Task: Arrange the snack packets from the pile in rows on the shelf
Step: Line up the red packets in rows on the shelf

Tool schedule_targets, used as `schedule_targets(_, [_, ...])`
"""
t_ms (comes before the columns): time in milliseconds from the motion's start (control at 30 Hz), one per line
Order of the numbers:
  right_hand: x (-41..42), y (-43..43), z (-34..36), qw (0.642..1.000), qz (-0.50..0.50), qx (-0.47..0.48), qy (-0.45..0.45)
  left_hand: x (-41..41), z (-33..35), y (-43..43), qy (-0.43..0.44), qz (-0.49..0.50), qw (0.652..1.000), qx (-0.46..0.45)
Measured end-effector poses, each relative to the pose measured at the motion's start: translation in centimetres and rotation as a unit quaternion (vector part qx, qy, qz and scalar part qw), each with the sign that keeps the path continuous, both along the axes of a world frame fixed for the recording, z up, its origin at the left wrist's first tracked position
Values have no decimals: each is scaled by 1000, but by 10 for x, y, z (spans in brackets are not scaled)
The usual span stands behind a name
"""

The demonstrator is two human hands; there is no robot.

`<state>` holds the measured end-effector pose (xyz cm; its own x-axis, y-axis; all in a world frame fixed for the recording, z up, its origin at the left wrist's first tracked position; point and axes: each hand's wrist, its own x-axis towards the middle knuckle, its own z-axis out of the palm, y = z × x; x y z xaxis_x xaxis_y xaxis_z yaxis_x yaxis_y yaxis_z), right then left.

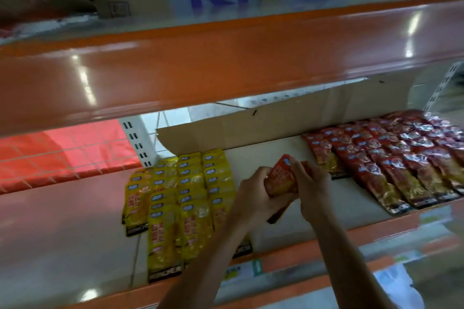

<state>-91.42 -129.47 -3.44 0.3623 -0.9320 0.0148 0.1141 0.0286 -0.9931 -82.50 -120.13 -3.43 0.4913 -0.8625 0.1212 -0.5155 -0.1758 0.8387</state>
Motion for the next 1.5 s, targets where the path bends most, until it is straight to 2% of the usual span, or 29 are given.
schedule_targets(100, [-29, -37, 5, 999, 26, 13, -22, -23, 0, -34, 115, -40, 992, 27])
schedule_targets(233, [-59, -72, 15, 990, 115, 78, -30, -53, -2, -69, 205, 8, 979, -19])
schedule_targets(300, [-72, -85, 19, 988, 128, 84, -13, -66, -3, -82, 225, 24, 973, -34])
schedule_targets(467, [-86, -112, 16, 988, 114, 100, 14, -90, -10, -104, 208, 23, 977, -35])
schedule_targets(600, [-91, -126, 7, 972, 139, 188, -28, -105, -12, -115, 147, 39, 988, -18])
schedule_targets(700, [-95, -130, 0, 966, 134, 222, -17, -115, -16, -119, 111, 43, 993, -14])
schedule_targets(800, [-100, -140, -3, 982, 106, 153, 24, -121, -24, -121, 119, 39, 992, -13])
schedule_targets(867, [-102, -149, -1, 988, 88, 13, 126, -124, -27, -122, 165, 48, 985, -7])
schedule_targets(933, [-103, -157, -1, 966, 81, -106, 222, -123, -31, -126, 187, 78, 979, -2])
schedule_targets(1033, [-106, -161, -5, 937, 65, -191, 285, -113, -34, -130, 156, 119, 980, 11])
schedule_targets(1167, [-108, -166, -13, 912, 13, -253, 324, -100, -39, -133, 104, 170, 979, 35])
schedule_targets(1267, [-109, -169, -17, 890, 23, -283, 357, -97, -42, -137, 98, 195, 975, 40])
schedule_targets(1500, [-110, -170, -21, 878, 42, -290, 379, -95, -41, -151, 67, 213, 974, 28])
